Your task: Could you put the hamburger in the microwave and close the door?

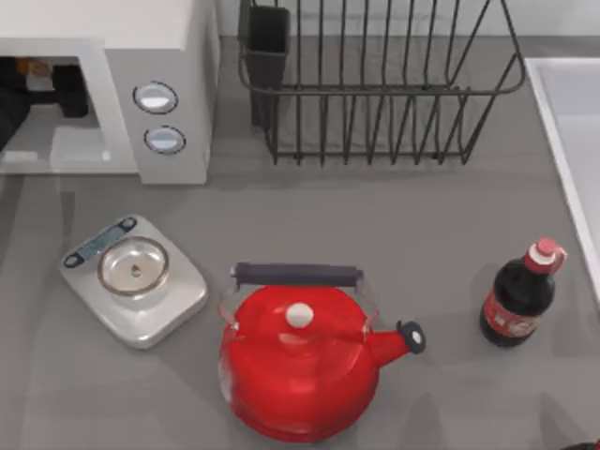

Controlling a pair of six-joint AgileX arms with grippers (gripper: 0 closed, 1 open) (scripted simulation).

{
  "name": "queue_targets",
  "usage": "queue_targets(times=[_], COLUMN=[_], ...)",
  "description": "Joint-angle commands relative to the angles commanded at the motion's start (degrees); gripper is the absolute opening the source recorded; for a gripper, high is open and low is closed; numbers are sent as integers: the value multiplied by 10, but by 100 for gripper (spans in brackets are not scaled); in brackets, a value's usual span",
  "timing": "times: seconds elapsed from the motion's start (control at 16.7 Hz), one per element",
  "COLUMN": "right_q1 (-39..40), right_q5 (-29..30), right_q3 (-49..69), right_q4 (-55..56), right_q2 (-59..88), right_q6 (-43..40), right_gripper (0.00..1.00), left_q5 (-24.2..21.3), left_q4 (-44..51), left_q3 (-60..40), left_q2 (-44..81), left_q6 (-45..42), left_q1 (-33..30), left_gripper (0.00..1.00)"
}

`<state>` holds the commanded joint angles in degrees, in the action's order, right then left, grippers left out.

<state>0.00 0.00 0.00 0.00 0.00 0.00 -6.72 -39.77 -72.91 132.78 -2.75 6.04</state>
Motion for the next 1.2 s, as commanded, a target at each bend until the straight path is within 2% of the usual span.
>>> queue_targets(times=[0.18, 0.48, 0.72, 1.02, 1.2], right_q1=[0, 0, 0, 0, 0], right_q5=[0, 0, 0, 0, 0], right_q3=[0, 0, 0, 0, 0], right_q4=[0, 0, 0, 0, 0], right_q2=[0, 0, 0, 0, 0], right_q6=[0, 0, 0, 0, 0], right_gripper=[100, 100, 100, 100, 100], left_q5=[-4, -20, -34, -50, -56], left_q4=[-29, -88, -134, -200, -240], left_q3=[53, 203, 283, 445, 498], left_q2=[-26, -88, -136, -203, -247], left_q6=[-2, -8, -14, -20, -23], left_q1=[11, 23, 31, 43, 56], left_gripper=[100, 100, 100, 100, 100])
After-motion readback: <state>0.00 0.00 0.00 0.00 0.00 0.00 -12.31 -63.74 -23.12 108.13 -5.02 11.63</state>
